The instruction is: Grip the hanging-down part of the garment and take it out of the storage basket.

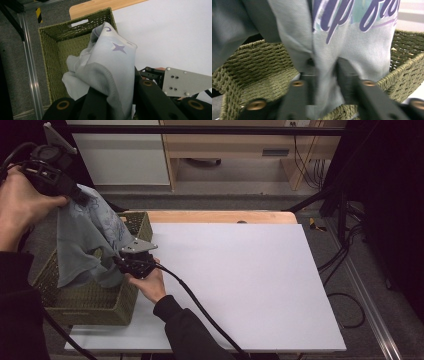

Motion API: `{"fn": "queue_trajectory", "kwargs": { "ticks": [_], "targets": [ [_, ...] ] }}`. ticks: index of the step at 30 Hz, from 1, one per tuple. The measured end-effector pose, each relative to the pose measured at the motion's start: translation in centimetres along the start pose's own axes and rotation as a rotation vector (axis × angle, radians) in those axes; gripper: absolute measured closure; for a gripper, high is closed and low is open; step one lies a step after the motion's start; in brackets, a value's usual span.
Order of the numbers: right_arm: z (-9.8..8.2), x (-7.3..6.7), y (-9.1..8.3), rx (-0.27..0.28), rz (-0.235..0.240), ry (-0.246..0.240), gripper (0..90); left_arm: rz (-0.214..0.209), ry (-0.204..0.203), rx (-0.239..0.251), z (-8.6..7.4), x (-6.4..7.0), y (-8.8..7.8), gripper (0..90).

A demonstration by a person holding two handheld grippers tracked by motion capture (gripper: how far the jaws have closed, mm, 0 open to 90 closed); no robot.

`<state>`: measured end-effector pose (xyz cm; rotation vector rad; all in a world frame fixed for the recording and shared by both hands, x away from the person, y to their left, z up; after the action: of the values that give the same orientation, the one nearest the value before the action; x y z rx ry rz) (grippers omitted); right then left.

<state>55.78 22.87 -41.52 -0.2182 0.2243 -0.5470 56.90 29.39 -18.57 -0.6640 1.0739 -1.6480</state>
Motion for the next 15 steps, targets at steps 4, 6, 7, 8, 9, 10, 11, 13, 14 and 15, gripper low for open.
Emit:
{"fn": "queue_trajectory", "kwargs": {
  "ticks": [4,6,7,8,9,10,11,13,14,15],
  "targets": [
    [0.2,0.2,-0.5,-0.01,0.016,0.007,86.7,-0.004,0.0,0.005,0.0,0.0,-0.1,82.8],
    [0.3,0.3,-0.8,-0.01,0.014,0.003,87.2,-0.005,-0.003,0.008,0.0,-0.1,-0.2,82.8],
    [0.5,0.3,-1.0,-0.009,0.021,0.008,87.3,-0.005,-0.004,0.014,-0.1,-0.1,-0.2,82.8],
    [0.6,0.4,-1.2,-0.006,0.02,0.006,87.4,-0.005,-0.004,0.014,-0.1,-0.1,-0.2,82.8],
    [0.9,0.5,-1.5,0.002,0.023,0.003,87.4,-0.006,-0.004,0.015,-0.1,-0.2,-0.4,82.8],
    [1.1,0.5,-1.8,0.008,0.026,0.009,87.5,-0.006,-0.008,0.02,-0.1,-0.3,-0.4,82.8],
    [1.4,0.6,-2.2,0.017,0.031,0.004,87.5,-0.007,-0.01,0.022,-0.2,-0.4,-0.5,82.9],
    [2.1,0.8,-2.9,0.037,0.031,-0.016,87.6,-0.005,-0.012,0.022,-0.3,-0.4,-0.6,82.8],
    [2.4,0.8,-3.3,0.045,0.033,-0.015,87.6,-0.005,-0.012,0.026,-0.3,-0.5,-0.7,82.8],
    [2.8,0.8,-3.7,0.05,0.036,-0.004,87.6,-0.006,-0.014,0.026,-0.4,-0.5,-0.8,82.8]
  ]
}}
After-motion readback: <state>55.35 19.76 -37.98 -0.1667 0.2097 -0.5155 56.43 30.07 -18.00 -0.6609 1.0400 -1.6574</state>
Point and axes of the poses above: each handheld gripper's, and its own axes: y roughly forward along the jaws, z roughly out of its top, x roughly to its right, the point moved 8 cm from there along y, roughly forward along the jaws, and after that the axes turned 2 degrees about y, right-handed, at the moved point
